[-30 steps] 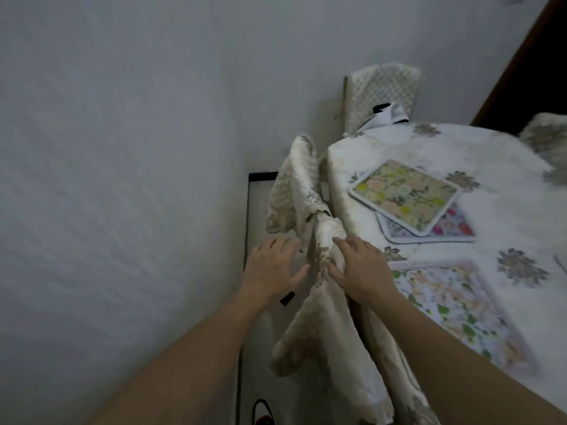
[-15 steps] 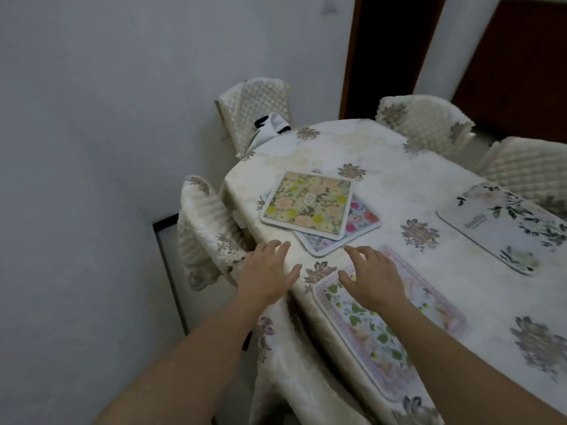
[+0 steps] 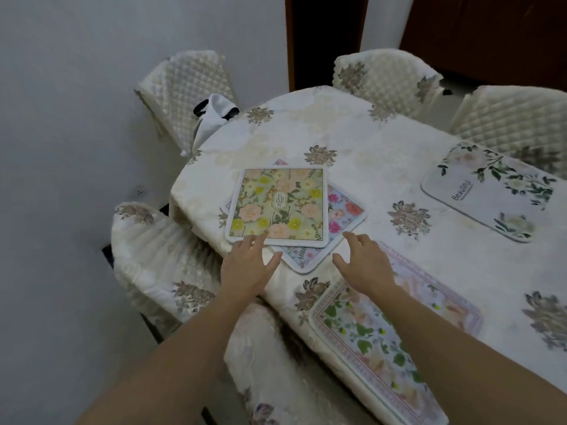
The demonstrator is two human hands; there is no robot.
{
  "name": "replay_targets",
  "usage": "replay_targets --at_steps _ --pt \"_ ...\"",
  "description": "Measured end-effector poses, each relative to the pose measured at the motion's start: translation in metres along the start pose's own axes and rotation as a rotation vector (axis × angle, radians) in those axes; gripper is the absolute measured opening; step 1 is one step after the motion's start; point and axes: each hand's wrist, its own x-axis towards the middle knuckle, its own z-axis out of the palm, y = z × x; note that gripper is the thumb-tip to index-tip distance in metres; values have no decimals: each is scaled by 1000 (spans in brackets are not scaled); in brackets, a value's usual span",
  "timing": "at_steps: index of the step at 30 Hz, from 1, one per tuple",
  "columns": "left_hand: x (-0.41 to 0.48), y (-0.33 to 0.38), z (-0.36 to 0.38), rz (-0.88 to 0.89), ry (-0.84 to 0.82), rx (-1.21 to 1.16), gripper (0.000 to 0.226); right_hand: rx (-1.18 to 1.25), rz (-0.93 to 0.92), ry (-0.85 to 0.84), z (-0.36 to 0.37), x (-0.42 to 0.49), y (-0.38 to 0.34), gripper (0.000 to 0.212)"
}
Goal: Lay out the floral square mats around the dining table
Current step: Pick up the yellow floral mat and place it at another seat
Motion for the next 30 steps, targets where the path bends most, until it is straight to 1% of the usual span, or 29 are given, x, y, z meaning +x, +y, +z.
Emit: replay_targets --at_steps 6,10,12,15,17,19,23,27,28,30 --pt "78 -63 25 -148 -113 -58 67 66 142 18 22 64 -24 58" --pt "120 -96 37 -198 -64 -82 64 106 200 15 30 101 -37 60" --pt "139 -106 42 -214 -73 -77 63 132 233 22 33 120 -39 58" --pt "163 -117 48 -209 -97 -75 60 150 286 25 37 146 -42 55" --pt "177 -120 52 -201 -103 -98 59 151 318 22 40 162 -44 58" --pt "189 -121 56 -197 -113 -134 60 158 352 22 42 176 -45 61" --pt "207 -123 63 -207 -124 -177 61 192 410 39 50 197 -46 58" --pt "219 -119 67 -286 -134 -310 65 338 501 59 57 212 -50 60" --pt "221 -119 67 -316 -131 -353 64 375 522 73 58 216 -50 60" --pt "225 -119 68 -358 -127 -468 52 443 552 108 59 221 -50 54"
